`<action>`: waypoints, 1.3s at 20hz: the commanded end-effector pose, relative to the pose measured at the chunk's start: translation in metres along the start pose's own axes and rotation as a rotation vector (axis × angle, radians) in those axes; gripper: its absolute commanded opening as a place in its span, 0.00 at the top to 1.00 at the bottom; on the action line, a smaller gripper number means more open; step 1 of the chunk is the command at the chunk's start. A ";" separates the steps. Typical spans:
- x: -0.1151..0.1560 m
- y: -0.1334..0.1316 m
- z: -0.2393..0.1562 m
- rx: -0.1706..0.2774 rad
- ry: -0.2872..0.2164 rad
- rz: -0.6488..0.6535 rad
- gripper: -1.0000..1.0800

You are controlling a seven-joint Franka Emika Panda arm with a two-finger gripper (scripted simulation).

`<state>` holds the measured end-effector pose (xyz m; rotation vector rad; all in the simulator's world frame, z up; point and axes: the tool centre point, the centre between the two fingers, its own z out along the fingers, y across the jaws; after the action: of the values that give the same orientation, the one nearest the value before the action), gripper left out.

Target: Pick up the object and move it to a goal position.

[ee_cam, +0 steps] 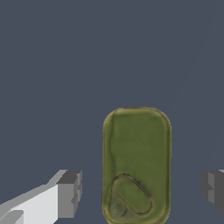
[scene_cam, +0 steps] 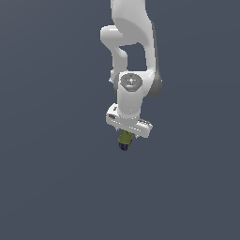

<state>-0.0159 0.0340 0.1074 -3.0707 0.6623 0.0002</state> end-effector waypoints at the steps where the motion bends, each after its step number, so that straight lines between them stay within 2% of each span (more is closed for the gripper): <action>1: 0.000 0.000 0.005 0.000 -0.001 0.001 0.04; 9: -0.001 0.001 0.042 0.000 0.000 0.004 0.04; 14: 0.000 0.000 0.049 0.000 0.000 0.004 0.04; 15: 0.000 0.000 0.049 0.000 0.000 0.004 1.00; 26: -0.001 0.000 0.048 0.000 0.000 0.004 1.00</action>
<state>-0.0166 0.0344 0.0592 -3.0691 0.6689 0.0011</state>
